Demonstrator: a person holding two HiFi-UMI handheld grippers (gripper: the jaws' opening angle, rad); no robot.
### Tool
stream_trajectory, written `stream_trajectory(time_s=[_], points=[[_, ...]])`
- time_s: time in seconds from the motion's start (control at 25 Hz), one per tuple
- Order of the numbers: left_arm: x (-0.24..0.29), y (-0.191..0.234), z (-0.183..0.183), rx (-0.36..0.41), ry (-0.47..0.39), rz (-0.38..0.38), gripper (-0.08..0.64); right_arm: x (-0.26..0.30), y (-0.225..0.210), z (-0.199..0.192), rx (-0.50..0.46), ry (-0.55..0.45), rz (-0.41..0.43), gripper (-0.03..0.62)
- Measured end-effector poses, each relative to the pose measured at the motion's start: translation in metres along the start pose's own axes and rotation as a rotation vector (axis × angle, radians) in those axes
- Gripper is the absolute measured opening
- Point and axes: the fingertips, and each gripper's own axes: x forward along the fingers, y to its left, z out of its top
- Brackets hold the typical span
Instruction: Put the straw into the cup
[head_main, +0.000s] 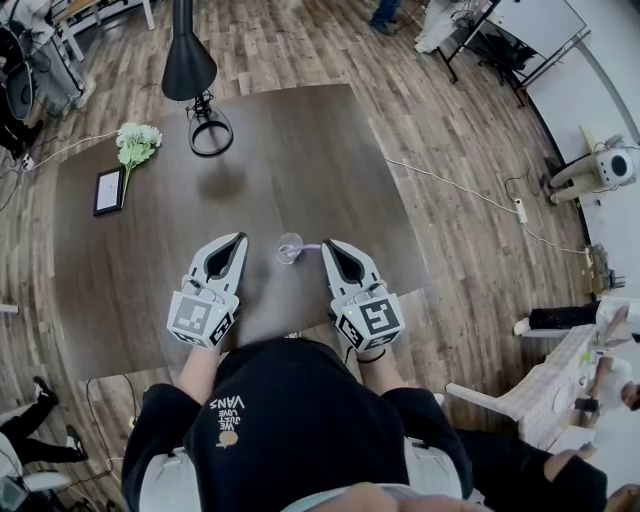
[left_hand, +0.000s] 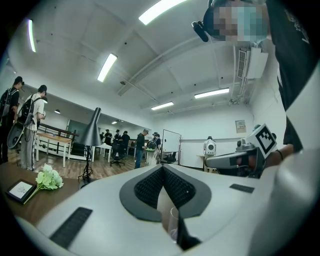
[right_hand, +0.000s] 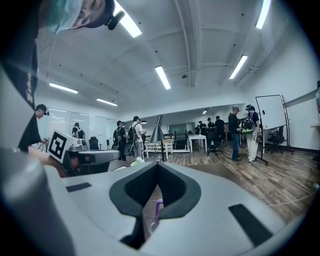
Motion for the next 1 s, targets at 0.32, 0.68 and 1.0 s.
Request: stream_trajectory(time_s=[0.32, 0.68, 1.0], points=[[-0.0014, 0.0038, -0.0021, 0.004, 0.001, 0.001, 0.009, 0.0055, 0.0049, -0.0065, -0.007, 0.018, 0.017, 0.015], [-0.0006, 0.0027, 0.0013, -0.004, 0.000, 0.001, 0.009, 0.0053, 0.0041, -0.0043, -0.009, 0.023, 0.016, 0.015], [-0.0033, 0.0032, -0.0009, -0.001, 0.005, 0.007, 0.009, 0.0043, 0.0042, -0.0091, -0.004, 0.028, 0.011, 0.015]])
